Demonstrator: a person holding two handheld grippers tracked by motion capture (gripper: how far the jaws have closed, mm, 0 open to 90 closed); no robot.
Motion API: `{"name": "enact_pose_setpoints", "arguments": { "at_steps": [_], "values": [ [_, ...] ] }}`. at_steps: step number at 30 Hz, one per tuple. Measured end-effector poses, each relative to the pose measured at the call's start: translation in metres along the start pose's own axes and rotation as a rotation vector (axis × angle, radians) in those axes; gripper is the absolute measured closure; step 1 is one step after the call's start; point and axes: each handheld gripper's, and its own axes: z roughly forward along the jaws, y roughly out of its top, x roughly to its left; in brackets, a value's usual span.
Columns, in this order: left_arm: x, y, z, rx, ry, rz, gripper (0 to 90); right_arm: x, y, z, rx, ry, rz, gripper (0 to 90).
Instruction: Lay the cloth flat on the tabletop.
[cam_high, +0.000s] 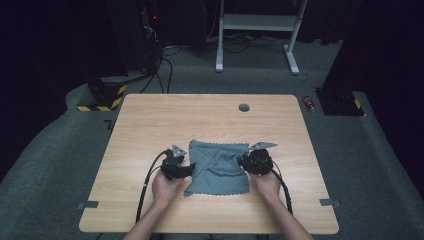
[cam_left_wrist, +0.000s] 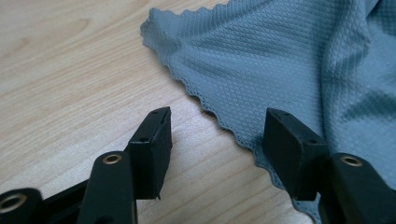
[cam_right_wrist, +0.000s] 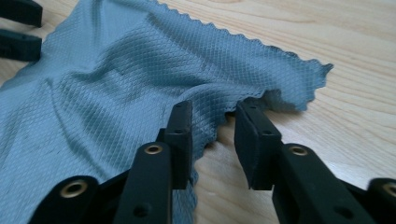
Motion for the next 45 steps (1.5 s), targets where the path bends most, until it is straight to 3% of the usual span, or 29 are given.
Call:
{"name": "enact_pose_setpoints", "arguments": {
  "at_steps": [3,5,6,10,14,18,22,25,30,31,36,40,45],
  "values": [
    [0.001,-0.004,0.001,-0.029,0.007,-0.009,38.7,-0.001,0.0,0.006,0.005,0.002,0.018,65.0],
    [0.001,-0.007,0.0,-0.047,0.015,-0.007,37.0,0.001,-0.001,0.009,0.013,0.008,0.026,70.3],
    [0.001,-0.007,0.0,-0.046,0.019,-0.008,36.7,0.003,-0.001,0.011,0.021,0.008,0.004,80.6],
    [0.001,-0.007,0.0,-0.046,0.022,-0.009,36.5,0.005,-0.001,0.012,0.032,0.009,-0.026,88.7],
    [0.001,-0.007,0.0,-0.045,0.023,-0.013,35.9,0.006,-0.002,0.007,0.037,-0.005,-0.04,89.3],
    [0.0,-0.008,0.0,-0.045,0.023,-0.016,35.5,0.003,-0.007,-0.004,0.05,-0.049,-0.071,89.4],
    [0.0,-0.008,0.0,-0.044,0.022,-0.02,35.4,-0.011,-0.011,-0.015,0.059,-0.104,-0.042,89.3],
    [0.0,-0.008,0.0,-0.044,0.021,-0.02,35.4,-0.013,-0.01,-0.016,0.069,-0.125,-0.04,89.0],
    [0.0,-0.008,-0.001,-0.045,0.022,-0.019,35.7,-0.007,-0.01,-0.015,0.083,-0.135,-0.051,79.7],
    [0.0,-0.008,-0.001,-0.051,0.015,-0.012,37.1,-0.005,-0.011,-0.017,0.074,-0.139,-0.059,78.0],
    [-0.003,-0.01,-0.003,-0.066,-0.045,0.041,63.2,0.01,-0.016,-0.029,0.027,-0.111,-0.097,72.5],
    [-0.003,-0.008,-0.004,-0.054,-0.078,0.064,78.3,0.025,-0.022,-0.028,0.031,-0.066,-0.157,71.8],
    [-0.002,-0.002,-0.004,-0.011,-0.071,0.116,89.1,0.032,-0.031,-0.022,0.059,-0.051,-0.174,71.8]
  ]
}}
